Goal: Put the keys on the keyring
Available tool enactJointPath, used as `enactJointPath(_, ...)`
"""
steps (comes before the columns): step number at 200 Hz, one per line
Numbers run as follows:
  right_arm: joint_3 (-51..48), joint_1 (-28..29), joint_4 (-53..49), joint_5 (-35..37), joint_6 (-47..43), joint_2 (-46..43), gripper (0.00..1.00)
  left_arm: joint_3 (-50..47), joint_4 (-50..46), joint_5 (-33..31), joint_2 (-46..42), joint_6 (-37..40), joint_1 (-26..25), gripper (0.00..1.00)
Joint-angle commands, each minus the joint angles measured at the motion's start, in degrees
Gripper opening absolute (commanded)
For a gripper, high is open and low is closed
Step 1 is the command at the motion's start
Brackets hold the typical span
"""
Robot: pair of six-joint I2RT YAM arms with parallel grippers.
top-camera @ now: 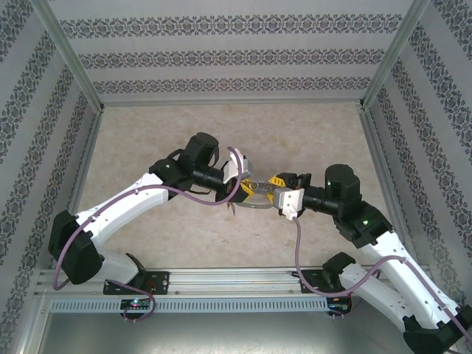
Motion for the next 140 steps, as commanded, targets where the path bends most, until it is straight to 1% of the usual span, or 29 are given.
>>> enactJointPath(1,2.0,2.1,-0.7,2.7,-4.3,0.8,0.35,1.5,-1.2,3.0,0.2,2.3,0.3,0.00)
enactJointPath(31,2.2,2.8,1.4,4.0,-3.8,1.1,0.35,1.2,-1.3,3.1,0.6,2.1,0.3,0.00)
enactJointPath(61,2.8,2.8,0.8,4.1,-3.5,1.0,0.35,1.1,-1.9,3.0,0.7,2.8,0.3,0.00)
enactJointPath(80,3.2,2.7,-1.4,3.5,-4.4,0.6,0.38,1.0,-2.4,2.9,0.7,3.7,0.3,0.00)
enactJointPath(124,3.9,2.6,-4.4,1.8,-5.5,-0.8,0.41,1.2,-6.0,3.2,0.7,8.1,0.3,0.00)
enactJointPath(132,4.4,2.6,-6.0,1.4,-6.6,-0.7,0.42,1.4,-7.2,3.4,0.8,9.6,0.3,0.00)
enactJointPath(140,5.0,2.8,-8.9,1.4,-9.6,-0.4,0.42,1.5,-8.5,3.7,0.9,11.3,0.3,0.00)
